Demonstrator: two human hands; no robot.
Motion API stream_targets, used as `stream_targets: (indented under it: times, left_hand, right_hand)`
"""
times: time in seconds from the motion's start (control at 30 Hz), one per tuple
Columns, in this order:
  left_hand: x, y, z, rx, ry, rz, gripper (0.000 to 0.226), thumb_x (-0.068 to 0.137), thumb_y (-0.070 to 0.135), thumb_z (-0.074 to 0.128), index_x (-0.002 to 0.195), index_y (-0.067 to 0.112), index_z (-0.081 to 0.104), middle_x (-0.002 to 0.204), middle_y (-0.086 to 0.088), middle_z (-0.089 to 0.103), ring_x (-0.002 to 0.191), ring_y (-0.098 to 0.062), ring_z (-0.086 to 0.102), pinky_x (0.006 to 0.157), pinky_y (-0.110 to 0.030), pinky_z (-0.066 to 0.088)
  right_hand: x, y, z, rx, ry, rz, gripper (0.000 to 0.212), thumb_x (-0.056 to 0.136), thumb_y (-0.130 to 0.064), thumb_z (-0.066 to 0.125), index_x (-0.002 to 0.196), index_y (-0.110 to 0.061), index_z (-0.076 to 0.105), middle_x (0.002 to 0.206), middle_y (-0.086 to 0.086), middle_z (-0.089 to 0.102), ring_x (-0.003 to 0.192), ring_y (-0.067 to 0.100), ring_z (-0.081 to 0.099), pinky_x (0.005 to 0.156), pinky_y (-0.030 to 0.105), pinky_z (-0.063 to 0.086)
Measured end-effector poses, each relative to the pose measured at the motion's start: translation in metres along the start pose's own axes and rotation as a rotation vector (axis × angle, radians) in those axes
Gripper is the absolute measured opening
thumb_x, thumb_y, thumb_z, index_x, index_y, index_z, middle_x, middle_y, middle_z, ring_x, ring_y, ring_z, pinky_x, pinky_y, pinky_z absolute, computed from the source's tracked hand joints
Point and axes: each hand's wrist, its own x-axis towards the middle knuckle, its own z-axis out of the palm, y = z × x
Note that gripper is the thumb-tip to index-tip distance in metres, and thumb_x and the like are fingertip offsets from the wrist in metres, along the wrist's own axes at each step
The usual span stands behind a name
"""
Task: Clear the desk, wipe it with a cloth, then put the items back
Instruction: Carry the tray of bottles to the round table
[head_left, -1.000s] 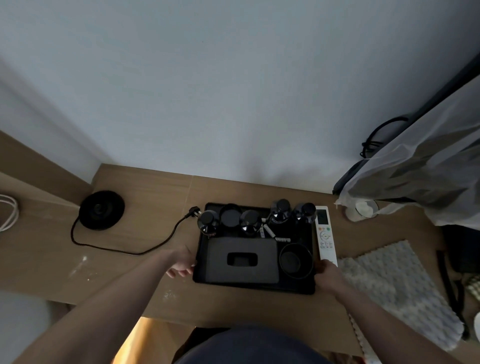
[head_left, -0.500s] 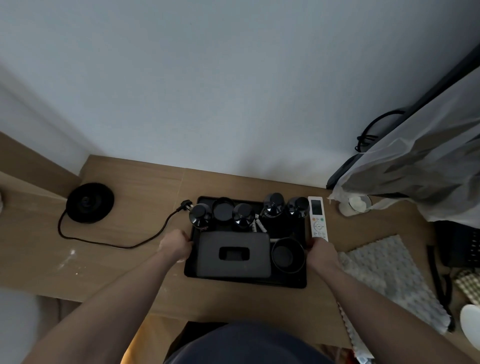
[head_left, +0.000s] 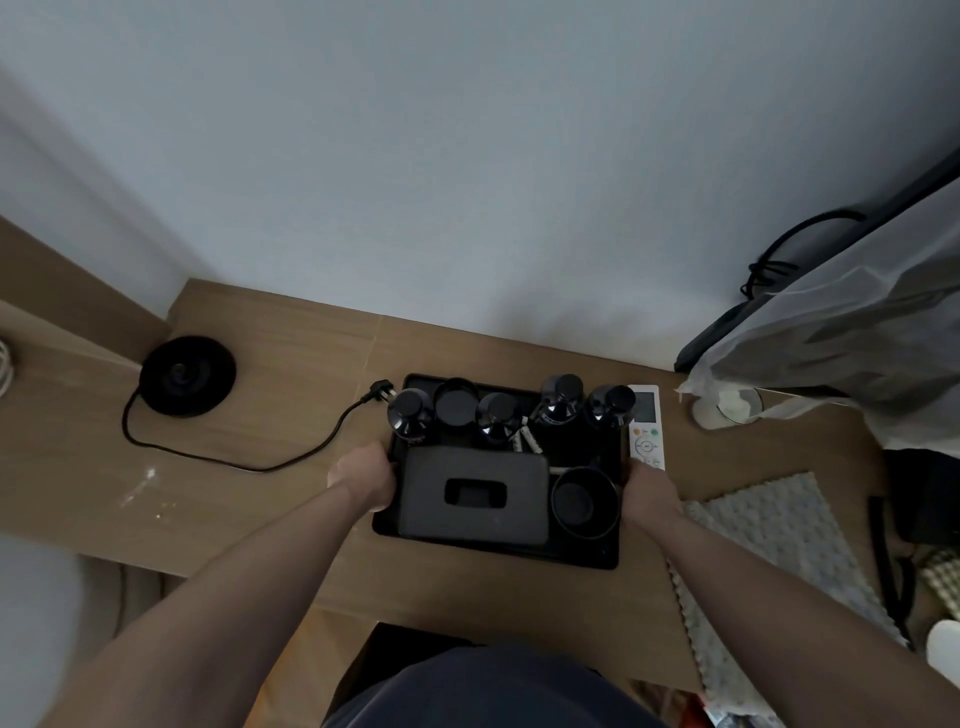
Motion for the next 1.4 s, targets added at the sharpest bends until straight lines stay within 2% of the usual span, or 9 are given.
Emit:
stream_targets:
  times: [0.1,0.27,0.4,0.67,0.8,0.9,1.1,1.23,1.4]
  left_hand:
    - [0.002,0.001,-0.008,0.064,-0.047,0.047,0.014,0.094,0.021,0.046,0.099,0.017,0.058,0.105,-0.007,0.069,0.097,-0.031,0.068,0.070,-0.035,0.051]
    - [-0.001,-0.009,-0.001,-0.044,0.056,0.121,0.025,0.093,0.020,0.041,0.109,0.018,0.061,0.096,-0.006,0.069,0.085,-0.032,0.065,0.067,-0.037,0.051]
    - [-0.005,-0.010,0.005,-0.078,0.119,0.123,0.025,0.092,0.019,0.043,0.111,0.015,0.060,0.103,-0.010,0.071,0.092,-0.035,0.068,0.067,-0.035,0.047]
    - [-0.011,-0.011,-0.008,-0.108,-0.023,0.122,0.022,0.088,0.022,0.052,0.107,0.011,0.053,0.107,-0.011,0.065,0.096,-0.033,0.064,0.074,-0.039,0.051]
    - [-0.020,-0.008,-0.023,-0.258,-0.133,0.149,0.014,0.081,0.009,0.050,0.095,0.013,0.052,0.093,-0.010,0.064,0.088,-0.030,0.064,0.067,-0.041,0.055]
    - [-0.026,-0.010,-0.024,-0.317,-0.228,0.112,0.018,0.087,0.008,0.051,0.104,0.012,0.052,0.096,-0.011,0.067,0.085,-0.027,0.068,0.063,-0.036,0.059]
    - [-0.038,-0.021,-0.011,-0.393,-0.231,0.064,0.030,0.085,0.008,0.057,0.114,0.016,0.053,0.110,-0.009,0.064,0.099,-0.028,0.066,0.080,-0.043,0.063]
    - [-0.053,-0.025,-0.005,-0.348,-0.200,0.066,0.023,0.087,0.010,0.053,0.109,0.017,0.051,0.091,-0.003,0.061,0.086,-0.023,0.061,0.058,-0.027,0.051]
    - [-0.064,-0.045,0.013,-0.341,-0.147,0.073,0.032,0.076,0.020,0.050,0.107,0.020,0.056,0.099,-0.005,0.065,0.089,-0.024,0.065,0.075,-0.041,0.061]
  right_hand:
    - [-0.001,-0.001,-0.004,-0.021,-0.020,-0.033,0.021,0.098,-0.021,0.053,0.114,-0.013,0.064,0.114,0.013,0.071,0.107,0.033,0.067,0.077,0.030,0.044]
    - [-0.010,-0.003,-0.004,0.022,0.004,-0.034,0.020,0.101,-0.026,0.049,0.112,-0.017,0.064,0.113,0.011,0.069,0.109,0.034,0.066,0.080,0.033,0.046]
    - [-0.014,-0.002,-0.002,0.097,0.023,-0.034,0.014,0.101,-0.024,0.050,0.104,-0.017,0.062,0.106,0.008,0.069,0.102,0.031,0.066,0.079,0.034,0.049]
    - [-0.008,-0.001,-0.004,0.218,-0.033,0.003,0.024,0.099,-0.021,0.059,0.120,-0.010,0.063,0.119,0.013,0.069,0.110,0.033,0.065,0.082,0.031,0.046]
    - [0.000,0.004,-0.008,0.294,-0.158,0.042,0.009,0.094,-0.016,0.065,0.102,-0.016,0.062,0.106,0.016,0.071,0.094,0.039,0.072,0.080,0.053,0.062]
    - [0.001,0.001,-0.011,0.393,-0.228,0.142,0.024,0.090,-0.004,0.069,0.111,-0.008,0.057,0.108,0.024,0.066,0.086,0.046,0.072,0.067,0.061,0.062]
    - [-0.009,-0.002,-0.007,0.423,-0.298,0.190,0.026,0.085,0.000,0.077,0.103,-0.006,0.058,0.103,0.025,0.066,0.082,0.045,0.073,0.068,0.059,0.063]
    - [-0.016,0.000,-0.003,0.430,-0.308,0.184,0.040,0.084,-0.003,0.077,0.118,-0.001,0.056,0.106,0.024,0.066,0.079,0.042,0.073,0.055,0.051,0.063]
    - [-0.029,0.000,-0.002,0.418,-0.304,0.143,0.046,0.082,-0.005,0.079,0.123,-0.004,0.056,0.109,0.021,0.066,0.079,0.039,0.073,0.051,0.043,0.061]
